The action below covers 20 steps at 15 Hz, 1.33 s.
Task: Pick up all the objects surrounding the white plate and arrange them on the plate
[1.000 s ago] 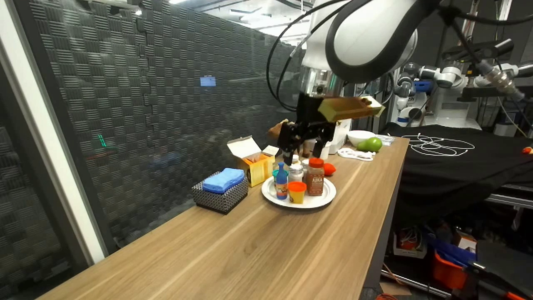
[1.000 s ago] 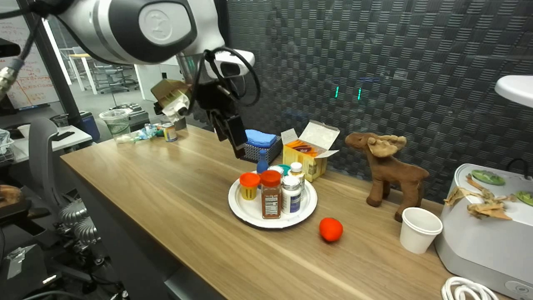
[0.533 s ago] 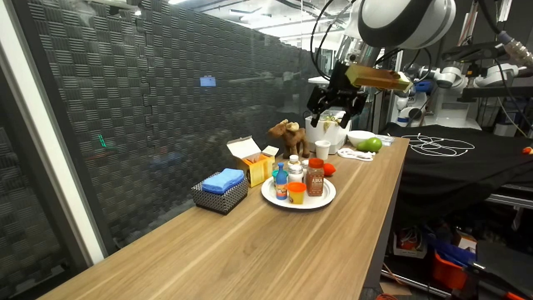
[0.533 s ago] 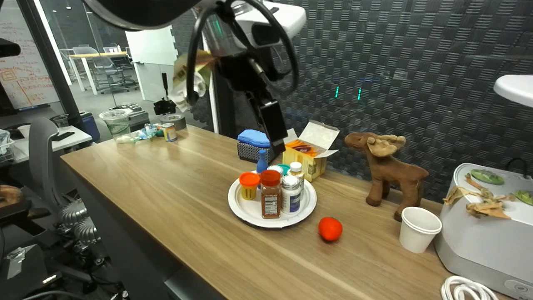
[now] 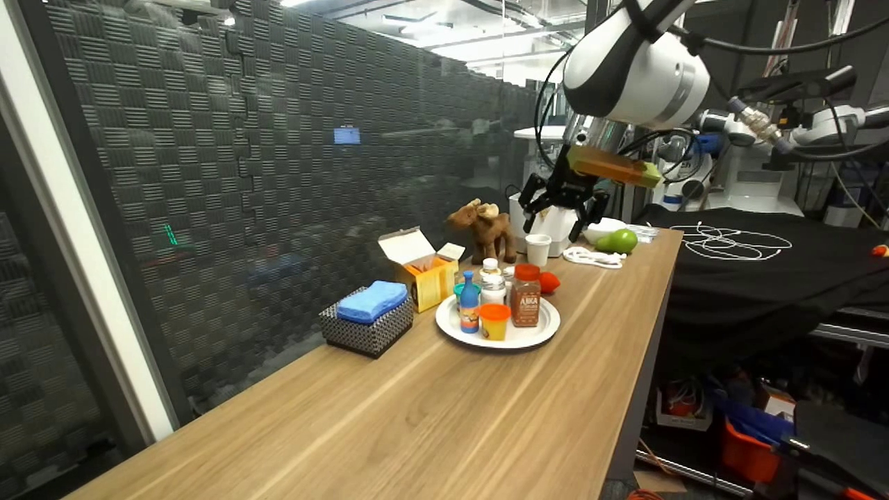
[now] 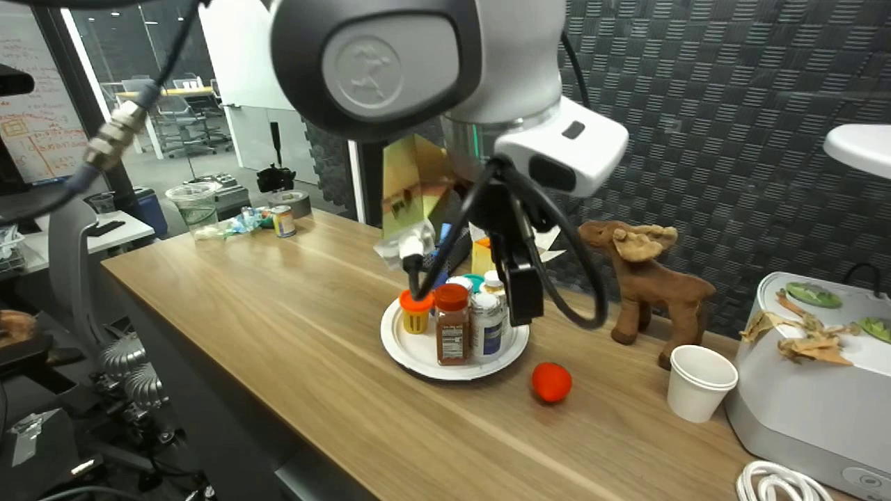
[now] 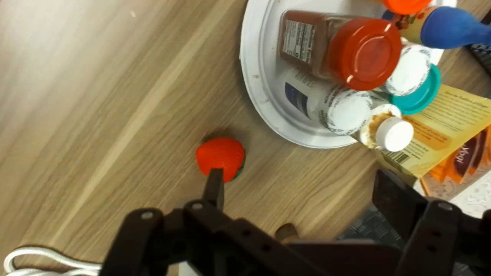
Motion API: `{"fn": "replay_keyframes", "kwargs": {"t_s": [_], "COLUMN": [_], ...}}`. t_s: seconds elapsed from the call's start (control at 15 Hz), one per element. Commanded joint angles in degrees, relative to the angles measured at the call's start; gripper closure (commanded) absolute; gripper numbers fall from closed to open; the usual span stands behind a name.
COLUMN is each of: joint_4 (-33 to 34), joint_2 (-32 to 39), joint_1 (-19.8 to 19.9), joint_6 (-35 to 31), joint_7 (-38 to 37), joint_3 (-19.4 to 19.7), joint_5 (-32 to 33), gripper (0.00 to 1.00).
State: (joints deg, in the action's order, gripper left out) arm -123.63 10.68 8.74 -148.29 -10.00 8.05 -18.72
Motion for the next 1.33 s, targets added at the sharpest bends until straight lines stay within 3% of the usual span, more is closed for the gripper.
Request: {"fn": "replay_keyframes", "kwargs": {"t_s": [0.0, 0.27, 0.87, 0.93, 1.27], "joint_4": [9.1, 14.3, 23.2, 23.5, 23.0], "joint_2": [9.6, 15.0, 22.9, 23.2, 22.7], "joint_1": [1.5, 0.8, 0.4, 0.4, 0.0], "joint_6": [3.2, 6.7, 13.8, 14.2, 15.1], "joint_7": [-1.3, -4.4, -7.3, -7.5, -8.3], "joint_3": [0.7, 2.4, 2.7, 2.7, 2.9], "joint_5": [1.0, 6.4, 10.3, 10.5, 11.1], "gripper": [0.0, 0.0, 0.0, 0.16, 0.58]}}
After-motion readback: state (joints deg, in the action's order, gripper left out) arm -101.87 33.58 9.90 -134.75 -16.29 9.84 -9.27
